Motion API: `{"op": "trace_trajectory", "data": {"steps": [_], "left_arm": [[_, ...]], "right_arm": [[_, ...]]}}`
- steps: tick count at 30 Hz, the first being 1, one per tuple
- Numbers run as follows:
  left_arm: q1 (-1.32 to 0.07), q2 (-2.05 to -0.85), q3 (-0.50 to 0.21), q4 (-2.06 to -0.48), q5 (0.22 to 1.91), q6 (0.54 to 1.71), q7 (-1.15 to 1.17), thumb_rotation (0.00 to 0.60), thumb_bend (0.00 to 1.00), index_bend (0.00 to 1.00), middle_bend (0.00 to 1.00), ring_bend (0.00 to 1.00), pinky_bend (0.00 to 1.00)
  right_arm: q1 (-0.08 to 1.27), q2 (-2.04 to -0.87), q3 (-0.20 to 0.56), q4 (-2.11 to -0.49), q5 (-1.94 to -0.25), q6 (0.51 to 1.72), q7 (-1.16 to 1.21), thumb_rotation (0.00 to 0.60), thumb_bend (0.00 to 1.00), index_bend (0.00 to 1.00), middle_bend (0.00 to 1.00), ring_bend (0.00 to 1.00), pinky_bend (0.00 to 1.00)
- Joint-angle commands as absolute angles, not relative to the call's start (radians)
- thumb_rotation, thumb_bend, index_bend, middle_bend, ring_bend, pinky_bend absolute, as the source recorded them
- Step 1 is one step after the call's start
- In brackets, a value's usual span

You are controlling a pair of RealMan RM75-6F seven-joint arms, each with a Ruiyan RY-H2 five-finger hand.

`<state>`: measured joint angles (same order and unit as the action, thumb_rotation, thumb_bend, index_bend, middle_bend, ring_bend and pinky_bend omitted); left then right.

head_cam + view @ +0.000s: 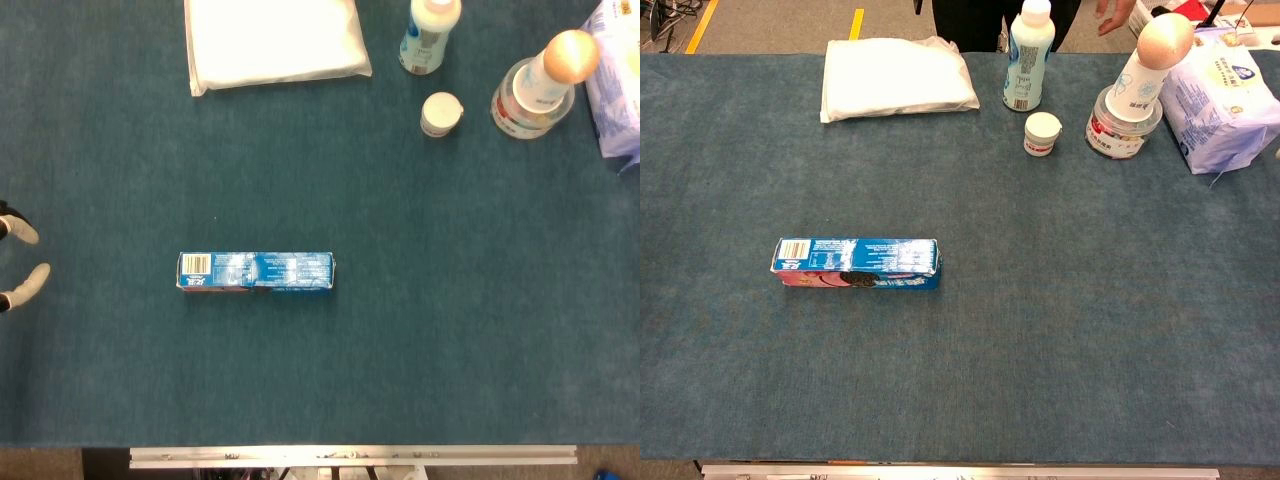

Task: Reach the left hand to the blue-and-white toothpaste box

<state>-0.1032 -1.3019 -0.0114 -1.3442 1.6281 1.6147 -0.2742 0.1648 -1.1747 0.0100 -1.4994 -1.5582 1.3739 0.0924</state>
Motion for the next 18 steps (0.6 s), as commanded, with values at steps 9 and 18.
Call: {"op": "trace_trajectory", "data": {"steps": [9, 18], "left_arm": [[-0.136, -1.24, 0.06, -1.399, 1.651, 1.476, -0.244, 0.6, 0.19, 0.43, 0.11, 0.01, 0.2], [-0.183, -1.2, 0.106, -1.461, 1.701, 1.388, -0.236, 0.584, 0.39, 0.4, 0.0, 0.0, 0.03]], "right_arm": [[0.154, -1.165, 0.013, -1.513, -1.558, 1.397, 0.082, 0.6, 0.0, 0.39, 0.29, 0.16, 0.38], [0.144, -1.157, 0.015, -1.526, -1.563, 1.418, 0.079, 0.6, 0.0, 0.39, 0.3, 0.16, 0.38]]}}
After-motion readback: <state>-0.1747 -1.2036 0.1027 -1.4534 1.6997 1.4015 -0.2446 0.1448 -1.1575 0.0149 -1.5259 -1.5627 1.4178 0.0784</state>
